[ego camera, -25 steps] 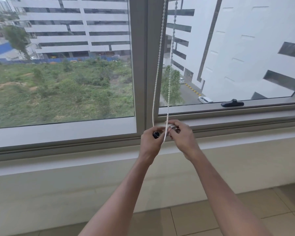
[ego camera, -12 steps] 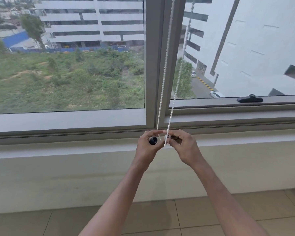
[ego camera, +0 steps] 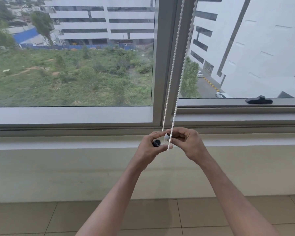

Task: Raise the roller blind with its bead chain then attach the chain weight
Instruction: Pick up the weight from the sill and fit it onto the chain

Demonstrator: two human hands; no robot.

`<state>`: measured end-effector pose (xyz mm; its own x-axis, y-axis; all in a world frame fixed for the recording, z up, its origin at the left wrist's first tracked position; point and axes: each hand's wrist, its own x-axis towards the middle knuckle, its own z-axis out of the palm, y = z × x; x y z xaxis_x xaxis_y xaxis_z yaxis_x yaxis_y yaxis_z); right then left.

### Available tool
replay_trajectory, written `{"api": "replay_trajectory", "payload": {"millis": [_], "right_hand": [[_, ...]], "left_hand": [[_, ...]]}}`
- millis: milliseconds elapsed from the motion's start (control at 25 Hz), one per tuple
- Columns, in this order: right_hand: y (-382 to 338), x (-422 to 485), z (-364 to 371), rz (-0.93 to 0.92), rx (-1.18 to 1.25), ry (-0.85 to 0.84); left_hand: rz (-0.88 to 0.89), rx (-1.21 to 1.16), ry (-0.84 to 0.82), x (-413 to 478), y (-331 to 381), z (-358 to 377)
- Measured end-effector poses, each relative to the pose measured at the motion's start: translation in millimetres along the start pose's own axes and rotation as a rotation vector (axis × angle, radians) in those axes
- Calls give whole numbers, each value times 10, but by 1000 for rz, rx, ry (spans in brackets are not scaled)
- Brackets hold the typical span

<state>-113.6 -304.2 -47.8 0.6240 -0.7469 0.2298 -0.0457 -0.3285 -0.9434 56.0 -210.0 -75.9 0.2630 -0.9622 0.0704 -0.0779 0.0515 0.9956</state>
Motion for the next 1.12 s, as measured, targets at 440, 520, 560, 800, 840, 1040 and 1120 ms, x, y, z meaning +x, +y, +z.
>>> {"api": "replay_trajectory", "payload": {"millis": [440,520,560,800,840,1040,1120], "right_hand": [[30,-45,78,-167,-380,-148],[5,-79,131,-232,-451,-206],[-1,-91,157,-259,-467,-227],[18,-149,238,-203,-536,-191],[19,-157,266,-191,-542,-179],[-16,-135,440,-119,-478,-156],[-14,-124,476,-74,-437,-146]], "left_hand": [[-35,12,-57,-42,-76,-118],[-24,-12,-72,-56,-88,-117],[-23,-32,-80,-61,-98,-119],[-24,-179,-17,-186,-264,-267],[-38,-204,-1,-213,-293,-290],[-204,-488,57,-294,-388,-438],[-218,-539,38,-336,-438,-501]]}}
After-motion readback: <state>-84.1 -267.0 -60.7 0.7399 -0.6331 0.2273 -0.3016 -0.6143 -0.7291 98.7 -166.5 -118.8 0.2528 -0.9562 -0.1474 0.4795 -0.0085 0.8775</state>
